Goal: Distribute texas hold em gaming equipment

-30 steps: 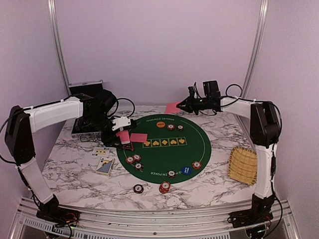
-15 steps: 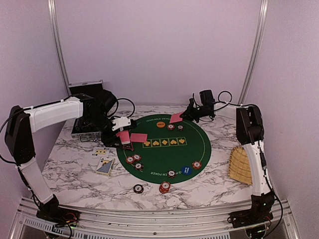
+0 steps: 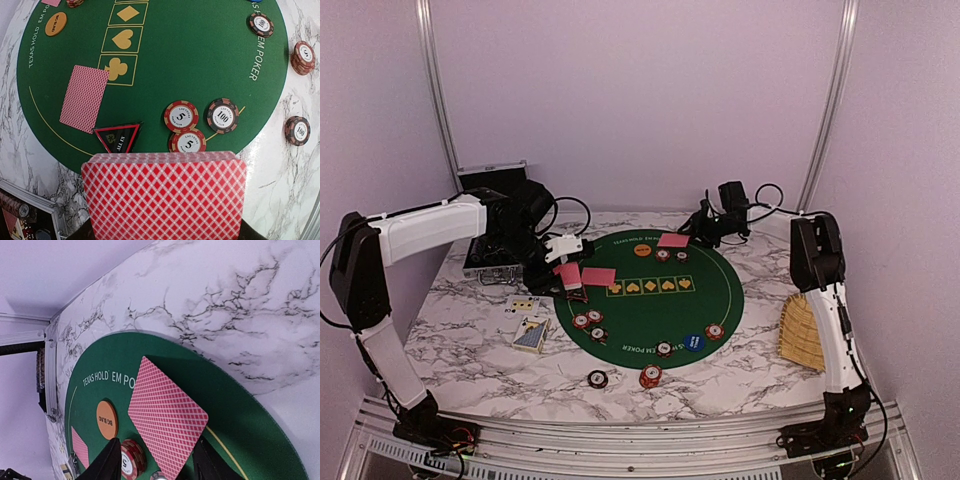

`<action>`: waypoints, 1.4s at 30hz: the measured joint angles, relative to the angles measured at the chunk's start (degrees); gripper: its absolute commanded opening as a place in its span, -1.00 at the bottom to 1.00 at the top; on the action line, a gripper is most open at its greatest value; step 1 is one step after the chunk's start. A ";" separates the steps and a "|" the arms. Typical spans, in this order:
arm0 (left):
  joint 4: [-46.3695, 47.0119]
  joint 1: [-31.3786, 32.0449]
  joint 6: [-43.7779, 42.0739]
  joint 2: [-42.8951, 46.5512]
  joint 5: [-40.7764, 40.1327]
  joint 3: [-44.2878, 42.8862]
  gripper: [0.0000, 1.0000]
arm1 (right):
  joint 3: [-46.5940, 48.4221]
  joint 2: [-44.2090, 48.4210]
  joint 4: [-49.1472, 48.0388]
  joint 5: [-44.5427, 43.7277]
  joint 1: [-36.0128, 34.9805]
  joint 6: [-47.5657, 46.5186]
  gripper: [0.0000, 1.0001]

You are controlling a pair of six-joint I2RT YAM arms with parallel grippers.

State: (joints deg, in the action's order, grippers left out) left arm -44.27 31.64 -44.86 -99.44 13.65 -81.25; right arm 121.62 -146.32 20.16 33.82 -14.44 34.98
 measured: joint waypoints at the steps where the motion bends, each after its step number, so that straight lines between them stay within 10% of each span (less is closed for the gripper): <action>1: 0.00 0.00 0.11 0.00 0.00 0.00 -1.00 | 0.15 0.00 0.42 -0.39 0.02 -0.20 0.07; 10: -0.02 0.02 0.72 0.00 0.02 -0.02 -1.00 | 0.48 1.33 7.04 -8.92 0.22 -4.13 0.35; 27: -0.46 0.02 1.66 -2.56 -0.20 -4.15 -1.00 | -38.03 39.08 -5.88 -4.81 -7.93 -0.20 0.79; 42: -0.57 0.44 3.45 -3.85 1.38 -5.16 -1.00 | -36.74 27.96 -14.75 9.92 -23.41 7.82 0.74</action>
State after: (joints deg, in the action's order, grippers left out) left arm -44.84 32.08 -41.41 -103.28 15.03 -86.41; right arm 84.88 -118.37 5.41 43.75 -37.85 42.81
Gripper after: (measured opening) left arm 0.659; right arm 0.870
